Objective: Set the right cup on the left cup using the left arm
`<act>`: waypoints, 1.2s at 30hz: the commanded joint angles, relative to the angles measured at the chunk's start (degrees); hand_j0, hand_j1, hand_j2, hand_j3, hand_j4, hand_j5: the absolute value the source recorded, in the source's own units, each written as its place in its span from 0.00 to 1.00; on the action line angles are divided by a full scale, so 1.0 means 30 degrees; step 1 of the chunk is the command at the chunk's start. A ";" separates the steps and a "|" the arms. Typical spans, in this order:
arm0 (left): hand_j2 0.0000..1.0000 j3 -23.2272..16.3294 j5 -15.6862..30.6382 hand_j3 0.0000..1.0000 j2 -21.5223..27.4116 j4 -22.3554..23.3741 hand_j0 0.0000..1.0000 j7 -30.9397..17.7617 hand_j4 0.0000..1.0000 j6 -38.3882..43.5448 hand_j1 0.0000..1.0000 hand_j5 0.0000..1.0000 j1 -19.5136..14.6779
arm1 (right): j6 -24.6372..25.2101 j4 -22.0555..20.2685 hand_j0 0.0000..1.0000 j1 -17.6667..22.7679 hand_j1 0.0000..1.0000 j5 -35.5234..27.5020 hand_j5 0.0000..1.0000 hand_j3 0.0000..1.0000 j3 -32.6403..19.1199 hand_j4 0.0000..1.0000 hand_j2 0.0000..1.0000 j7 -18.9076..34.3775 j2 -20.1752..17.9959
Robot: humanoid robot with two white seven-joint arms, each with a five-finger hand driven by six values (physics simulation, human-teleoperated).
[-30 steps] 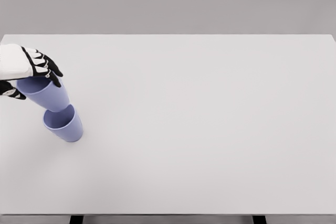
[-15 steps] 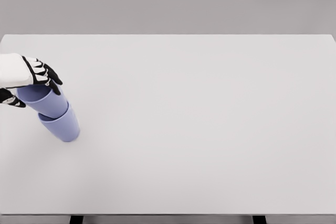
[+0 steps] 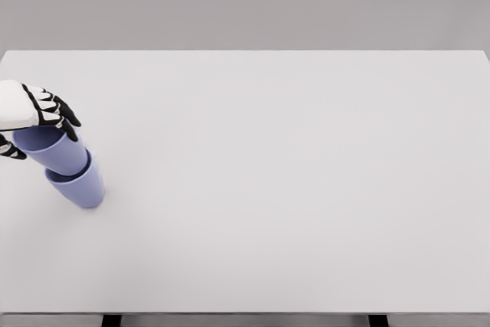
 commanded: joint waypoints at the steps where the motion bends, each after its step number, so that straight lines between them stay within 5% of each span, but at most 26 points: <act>1: 0.68 -0.0030 0.0148 0.68 0.0069 0.0001 0.68 0.0004 0.68 0.0057 0.68 0.68 0.0000 | -0.0007 -0.0012 1.00 0.0000 1.00 -0.0013 1.00 1.00 -0.0003 1.00 1.00 -0.0001 -0.0003; 16: 0.69 -0.0001 0.0177 0.69 0.0186 0.0001 0.69 0.0004 0.69 0.0057 0.69 0.69 0.0674 | -0.0007 0.0016 1.00 0.0000 1.00 -0.0013 1.00 1.00 -0.0003 1.00 1.00 -0.0001 -0.0003; 22: 1.00 0.0028 0.0119 1.00 0.0186 0.0001 1.00 0.0004 1.00 0.0057 1.00 1.00 0.0674 | -0.0007 -0.0013 1.00 0.0000 1.00 -0.0013 1.00 1.00 -0.0003 1.00 1.00 -0.0001 -0.0003; 30: 1.00 0.0350 0.0148 1.00 0.0889 0.0030 1.00 0.0004 1.00 0.0057 1.00 1.00 0.0616 | -0.0007 0.0017 1.00 0.0000 1.00 -0.0013 1.00 1.00 -0.0003 1.00 1.00 -0.0001 -0.0003; 36: 1.00 0.1962 0.0207 1.00 0.0655 0.0528 1.00 0.0004 1.00 0.0057 1.00 1.00 0.0469 | -0.0007 -0.0013 1.00 0.0000 1.00 -0.0013 1.00 1.00 -0.0003 1.00 1.00 -0.0001 -0.0003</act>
